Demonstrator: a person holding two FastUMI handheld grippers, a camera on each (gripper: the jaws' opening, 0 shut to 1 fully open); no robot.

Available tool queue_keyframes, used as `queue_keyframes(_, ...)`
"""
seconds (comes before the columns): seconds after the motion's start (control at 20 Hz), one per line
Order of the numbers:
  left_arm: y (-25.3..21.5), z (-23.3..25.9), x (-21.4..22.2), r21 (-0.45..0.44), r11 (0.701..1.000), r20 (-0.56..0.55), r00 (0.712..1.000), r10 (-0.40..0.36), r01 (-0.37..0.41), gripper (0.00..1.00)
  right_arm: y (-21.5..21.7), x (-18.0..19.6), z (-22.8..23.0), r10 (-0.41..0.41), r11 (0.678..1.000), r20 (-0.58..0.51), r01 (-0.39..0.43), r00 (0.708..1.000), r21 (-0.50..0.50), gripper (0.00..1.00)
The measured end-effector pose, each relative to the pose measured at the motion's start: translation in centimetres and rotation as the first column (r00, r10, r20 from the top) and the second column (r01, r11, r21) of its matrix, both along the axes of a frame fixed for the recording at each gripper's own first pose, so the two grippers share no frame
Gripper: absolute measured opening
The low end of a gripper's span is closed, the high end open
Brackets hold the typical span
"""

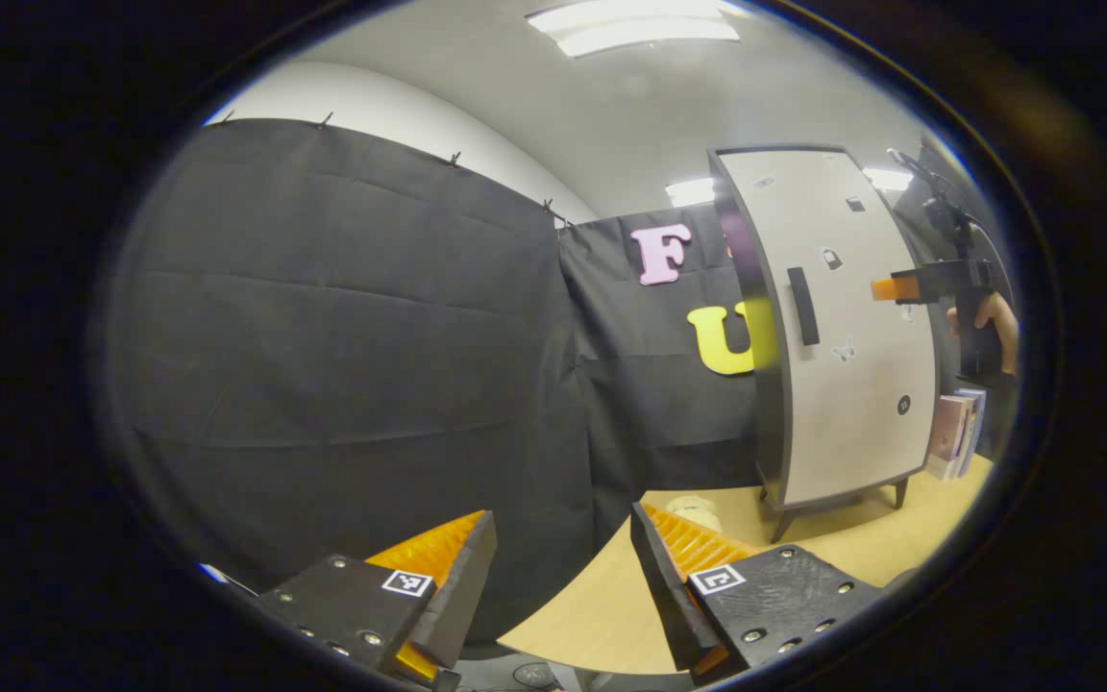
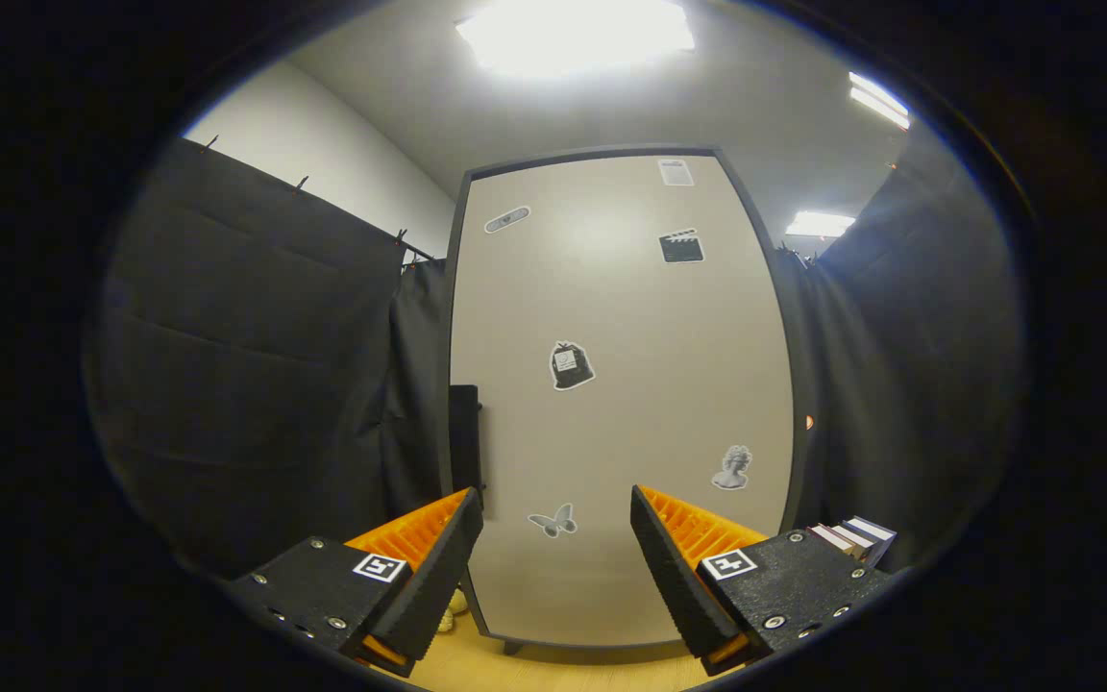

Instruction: Open the cabinet door with the right hand, grasp the bottle in the cabinet with the left hand and place it on the coaster, then close the cabinet door with the right hand.

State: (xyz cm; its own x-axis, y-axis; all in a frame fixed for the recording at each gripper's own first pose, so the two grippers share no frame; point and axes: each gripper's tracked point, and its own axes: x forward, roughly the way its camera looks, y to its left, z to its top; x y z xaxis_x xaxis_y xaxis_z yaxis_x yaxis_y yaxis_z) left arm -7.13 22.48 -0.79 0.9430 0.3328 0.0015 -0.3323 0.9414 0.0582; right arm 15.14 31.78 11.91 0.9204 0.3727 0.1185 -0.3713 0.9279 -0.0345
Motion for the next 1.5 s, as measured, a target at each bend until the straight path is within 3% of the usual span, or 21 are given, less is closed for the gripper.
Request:
queue_keyframes(0.15, 1.4, -0.1, -0.9, -0.004, 1.000, 0.002, 1.000, 0.026, -0.026, 0.81, 2.8, 1.2, 0.0, 0.036, 0.999, -0.020, -0.036, 0.999, 0.001, 0.95)
queue_keyframes(0.35, 3.2, -0.7, -1.2, -0.012, 0.998, -0.001, 0.999, 0.054, -0.054, 0.81, 5.2, 3.8, 0.7, 0.019, 1.000, -0.012, -0.019, 1.000, 0.001, 0.93)
queue_keyframes(0.75, 5.3, -1.1, -1.7, -0.028, 0.996, -0.001, 0.997, 0.080, -0.080, 0.81, 10.3, 8.2, 0.0, 0.011, 0.999, -0.059, -0.014, 0.998, -0.045, 0.79)
queue_keyframes(0.95, 6.3, -1.9, -1.9, -0.041, 0.995, -0.012, 0.996, 0.094, -0.094, 0.81, 11.3, 10.1, -1.1, -0.031, 0.997, -0.106, 0.023, 0.994, -0.071, 0.70)
queue_keyframes(1.15, 7.3, -2.5, -2.0, -0.052, 0.992, -0.020, 0.993, 0.115, -0.116, 0.81, 11.7, 11.2, -2.1, -0.052, 0.998, -0.174, 0.045, 0.983, -0.044, 0.55)
queue_keyframes(1.3, 7.5, -2.5, -2.5, -0.056, 0.991, -0.015, 0.993, 0.120, -0.121, 0.81, 12.1, 11.3, -2.2, -0.058, 0.997, -0.168, 0.048, 0.984, -0.063, 0.36)
queue_keyframes(1.5, 7.4, -2.4, -2.5, -0.066, 0.992, -0.011, 0.994, 0.109, -0.109, 0.81, 12.0, 11.1, -2.4, -0.050, 0.997, -0.195, 0.038, 0.979, -0.065, 0.23)
